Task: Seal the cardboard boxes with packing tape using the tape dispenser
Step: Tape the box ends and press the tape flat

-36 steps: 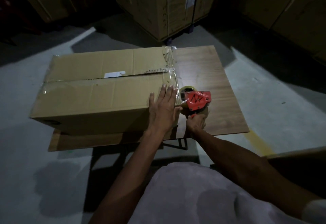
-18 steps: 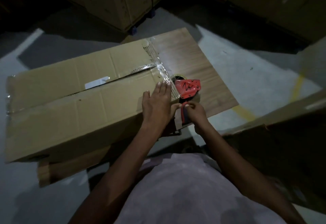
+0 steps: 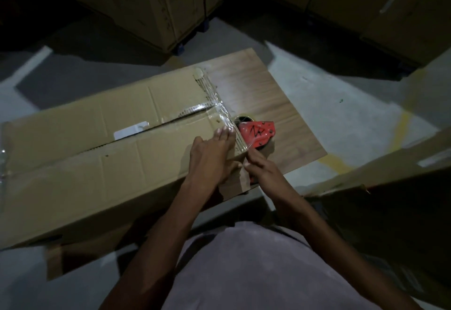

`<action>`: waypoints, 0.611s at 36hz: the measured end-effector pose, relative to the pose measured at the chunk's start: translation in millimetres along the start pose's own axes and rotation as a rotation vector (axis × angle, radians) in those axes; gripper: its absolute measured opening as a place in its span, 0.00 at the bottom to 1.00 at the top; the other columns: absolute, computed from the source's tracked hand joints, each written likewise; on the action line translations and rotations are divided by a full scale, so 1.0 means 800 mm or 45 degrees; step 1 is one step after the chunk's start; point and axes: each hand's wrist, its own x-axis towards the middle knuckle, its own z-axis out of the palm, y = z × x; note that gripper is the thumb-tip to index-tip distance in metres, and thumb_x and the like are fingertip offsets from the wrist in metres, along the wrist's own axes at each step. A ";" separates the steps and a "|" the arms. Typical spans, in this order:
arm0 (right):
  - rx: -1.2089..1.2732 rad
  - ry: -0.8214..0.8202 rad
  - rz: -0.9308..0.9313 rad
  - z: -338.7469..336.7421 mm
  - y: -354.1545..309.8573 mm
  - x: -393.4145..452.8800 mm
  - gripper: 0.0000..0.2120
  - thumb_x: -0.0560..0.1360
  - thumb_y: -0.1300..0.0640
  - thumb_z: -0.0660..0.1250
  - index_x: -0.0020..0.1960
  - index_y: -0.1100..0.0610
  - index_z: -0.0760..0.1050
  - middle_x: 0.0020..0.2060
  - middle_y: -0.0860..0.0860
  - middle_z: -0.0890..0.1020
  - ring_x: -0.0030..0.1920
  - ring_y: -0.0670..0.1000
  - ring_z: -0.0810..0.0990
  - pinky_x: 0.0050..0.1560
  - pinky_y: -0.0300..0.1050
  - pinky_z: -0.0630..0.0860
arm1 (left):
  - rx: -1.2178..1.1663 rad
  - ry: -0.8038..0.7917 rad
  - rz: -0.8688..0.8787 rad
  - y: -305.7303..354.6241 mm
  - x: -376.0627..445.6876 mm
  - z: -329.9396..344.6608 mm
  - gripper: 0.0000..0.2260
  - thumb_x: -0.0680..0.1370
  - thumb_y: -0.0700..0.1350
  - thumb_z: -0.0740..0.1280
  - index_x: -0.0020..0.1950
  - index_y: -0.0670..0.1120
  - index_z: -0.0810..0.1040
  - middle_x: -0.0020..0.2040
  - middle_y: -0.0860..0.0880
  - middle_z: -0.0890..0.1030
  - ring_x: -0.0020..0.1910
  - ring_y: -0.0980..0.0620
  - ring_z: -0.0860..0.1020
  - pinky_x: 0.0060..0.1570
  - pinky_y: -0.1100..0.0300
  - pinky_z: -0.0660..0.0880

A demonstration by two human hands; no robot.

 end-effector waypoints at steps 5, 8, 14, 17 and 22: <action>0.202 0.129 0.072 -0.001 -0.010 0.002 0.19 0.86 0.56 0.62 0.75 0.58 0.73 0.76 0.52 0.72 0.74 0.54 0.73 0.74 0.61 0.72 | -0.137 0.005 -0.029 -0.008 0.009 -0.004 0.39 0.75 0.71 0.63 0.82 0.55 0.59 0.81 0.50 0.61 0.73 0.46 0.71 0.64 0.50 0.65; 0.331 0.241 0.130 -0.008 -0.015 0.007 0.15 0.84 0.52 0.66 0.65 0.60 0.82 0.61 0.58 0.84 0.64 0.60 0.82 0.67 0.64 0.78 | -0.187 0.020 -0.052 -0.010 0.011 -0.005 0.37 0.74 0.72 0.64 0.79 0.56 0.66 0.78 0.50 0.68 0.69 0.44 0.75 0.63 0.49 0.67; 0.452 0.259 0.146 -0.012 -0.021 0.020 0.07 0.79 0.55 0.74 0.45 0.58 0.85 0.41 0.56 0.87 0.44 0.51 0.87 0.37 0.41 0.81 | -0.264 0.046 -0.098 -0.007 0.010 -0.005 0.34 0.75 0.69 0.65 0.78 0.58 0.67 0.79 0.51 0.67 0.71 0.45 0.74 0.63 0.49 0.66; 0.432 0.281 0.159 -0.015 -0.023 0.026 0.07 0.78 0.57 0.75 0.42 0.57 0.84 0.39 0.54 0.87 0.41 0.49 0.86 0.38 0.42 0.83 | -0.285 0.056 -0.115 -0.005 0.011 -0.004 0.34 0.75 0.69 0.65 0.78 0.58 0.66 0.79 0.51 0.65 0.72 0.45 0.73 0.65 0.49 0.65; 0.431 0.303 0.196 -0.016 -0.026 0.032 0.06 0.78 0.59 0.74 0.43 0.59 0.83 0.34 0.49 0.86 0.36 0.44 0.85 0.39 0.38 0.81 | -0.361 0.125 -0.132 -0.006 0.009 -0.009 0.29 0.74 0.68 0.67 0.73 0.58 0.74 0.73 0.50 0.75 0.68 0.46 0.76 0.61 0.50 0.68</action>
